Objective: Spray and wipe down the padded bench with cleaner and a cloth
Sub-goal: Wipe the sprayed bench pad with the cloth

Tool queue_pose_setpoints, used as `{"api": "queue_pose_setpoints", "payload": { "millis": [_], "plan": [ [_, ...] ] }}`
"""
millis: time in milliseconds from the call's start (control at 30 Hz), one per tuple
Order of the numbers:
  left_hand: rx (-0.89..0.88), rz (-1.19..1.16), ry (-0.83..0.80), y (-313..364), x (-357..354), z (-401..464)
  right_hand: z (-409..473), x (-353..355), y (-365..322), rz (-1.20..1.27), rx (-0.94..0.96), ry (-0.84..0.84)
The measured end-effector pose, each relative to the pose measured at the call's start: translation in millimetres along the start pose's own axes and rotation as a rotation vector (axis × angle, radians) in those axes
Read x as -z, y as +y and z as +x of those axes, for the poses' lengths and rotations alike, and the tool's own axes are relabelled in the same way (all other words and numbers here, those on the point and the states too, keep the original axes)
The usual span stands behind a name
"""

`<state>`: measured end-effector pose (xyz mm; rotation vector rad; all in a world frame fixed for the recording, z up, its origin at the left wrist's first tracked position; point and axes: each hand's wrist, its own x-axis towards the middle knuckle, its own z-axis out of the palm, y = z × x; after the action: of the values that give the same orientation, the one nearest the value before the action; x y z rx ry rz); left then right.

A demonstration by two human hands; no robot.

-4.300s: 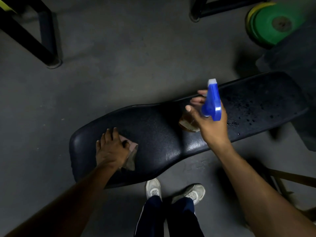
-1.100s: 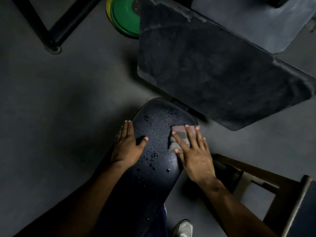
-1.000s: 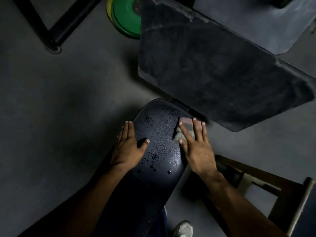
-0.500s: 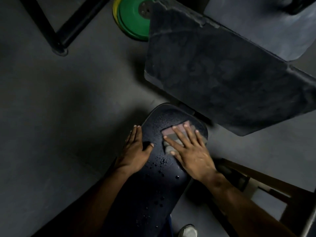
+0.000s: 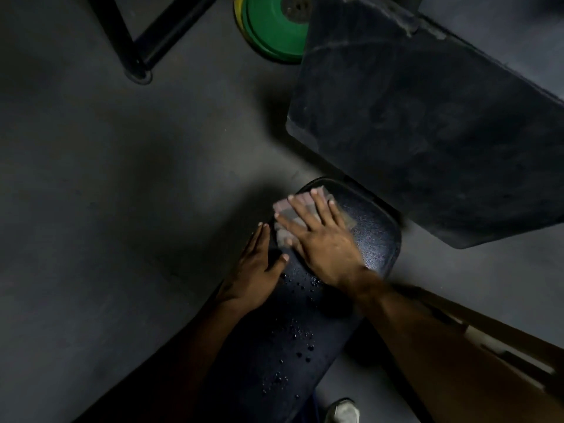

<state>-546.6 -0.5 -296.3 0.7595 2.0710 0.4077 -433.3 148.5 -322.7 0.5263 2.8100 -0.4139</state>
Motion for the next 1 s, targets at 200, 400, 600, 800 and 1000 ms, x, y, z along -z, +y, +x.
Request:
{"api": "queue_pose_setpoints", "payload": {
  "millis": [200,400,600,800,1000],
  "plan": [
    [0.043,-0.067,-0.038,0,7,-7,-73,-8,26,-0.068,0.021,-0.071],
    [0.071,-0.144,0.014,0,2,-8,-29,-2,7,0.096,-0.235,0.045],
    [0.123,-0.194,0.082,1,-2,-11,-54,-33,-45,0.037,-0.014,0.051],
    [0.13,-0.08,0.103,6,-12,-26,-148,-44,-2,-0.057,0.088,-0.017],
    [0.166,0.064,0.108,-16,-13,-34,-135,-14,49,0.024,-0.176,-0.011]
  ]
}}
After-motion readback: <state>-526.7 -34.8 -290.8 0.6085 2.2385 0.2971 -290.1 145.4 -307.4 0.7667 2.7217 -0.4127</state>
